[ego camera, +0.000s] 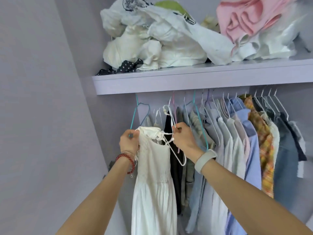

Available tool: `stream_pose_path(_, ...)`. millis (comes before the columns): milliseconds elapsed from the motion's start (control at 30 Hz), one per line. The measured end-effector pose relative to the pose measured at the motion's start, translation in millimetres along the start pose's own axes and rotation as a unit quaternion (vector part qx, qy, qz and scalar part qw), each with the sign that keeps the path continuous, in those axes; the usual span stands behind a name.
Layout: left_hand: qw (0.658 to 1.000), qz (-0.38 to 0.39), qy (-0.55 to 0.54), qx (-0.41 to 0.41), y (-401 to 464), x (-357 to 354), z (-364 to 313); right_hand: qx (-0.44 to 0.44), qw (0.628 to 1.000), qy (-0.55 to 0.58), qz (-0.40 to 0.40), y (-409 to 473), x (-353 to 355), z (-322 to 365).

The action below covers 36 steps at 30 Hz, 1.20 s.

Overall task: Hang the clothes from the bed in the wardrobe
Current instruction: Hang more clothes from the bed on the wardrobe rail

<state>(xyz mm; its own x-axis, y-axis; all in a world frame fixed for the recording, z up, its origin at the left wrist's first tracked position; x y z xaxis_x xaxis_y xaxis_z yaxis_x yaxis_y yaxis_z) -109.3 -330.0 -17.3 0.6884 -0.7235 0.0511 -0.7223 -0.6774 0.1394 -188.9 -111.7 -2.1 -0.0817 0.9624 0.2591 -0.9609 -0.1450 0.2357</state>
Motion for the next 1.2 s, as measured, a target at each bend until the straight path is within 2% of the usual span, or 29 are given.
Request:
stream_pose_path(67, 1.000, -0.006, 0.007, -0.010, 22, -9, -3, 0.006, 1.000, 0.016, -0.010, 18, -7, -3)
stream_pose_path(133, 1.000, 0.001, 0.020, 0.002, 40, -23, 9, 0.023, 0.999, -0.015, -0.032, 26, -13, -10)
stream_pose_path(300, 0.998, 0.049, 0.021, 0.038, 75, -63, 40, 0.047, 0.996, -0.043, -0.063, 50, -23, -27)
stream_pose_path(433, 0.998, -0.018, -0.047, 0.036, 112, -70, 24, 0.058, 0.996, -0.019, -0.070, 82, -29, -22)
stream_pose_path(500, 0.998, -0.017, -0.067, 0.016, 123, -78, 20, 0.066, 0.996, -0.011, -0.067, 93, -35, -22)
stream_pose_path(700, 0.998, 0.007, 0.062, -0.018, 120, -87, 48, 0.057, 0.996, -0.033, -0.067, 115, -53, -24)
stream_pose_path(900, 0.993, 0.013, 0.116, -0.004, 125, -77, 56, 0.067, 0.994, -0.081, -0.044, 129, -84, -18)
stream_pose_path(1000, 0.978, 0.050, 0.202, 0.004, 123, -74, 57, 0.042, 0.997, -0.064, -0.016, 136, -103, -21)
stream_pose_path(1100, 0.945, 0.093, 0.308, -0.060, 109, -70, 41, 0.048, 0.997, -0.063, -0.011, 135, -114, -22)
stream_pose_path(1200, 0.935, 0.020, 0.292, -0.198, 85, -49, -1, 0.068, 0.996, -0.063, -0.005, 134, -125, -17)
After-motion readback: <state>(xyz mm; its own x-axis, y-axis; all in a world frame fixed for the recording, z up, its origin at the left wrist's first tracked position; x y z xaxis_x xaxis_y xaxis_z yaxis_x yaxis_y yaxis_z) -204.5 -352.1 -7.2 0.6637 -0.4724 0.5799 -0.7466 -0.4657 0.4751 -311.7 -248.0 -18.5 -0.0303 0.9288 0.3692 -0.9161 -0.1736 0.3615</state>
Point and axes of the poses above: each hand's wrist, its own y-axis towards the middle knuckle, its own x-axis out of the back of the hand, z = x × y, the point moved 10 cm from there along y, towards the middle knuckle, and after that the axes turned 1 degree about z, right-handed, at the moved point
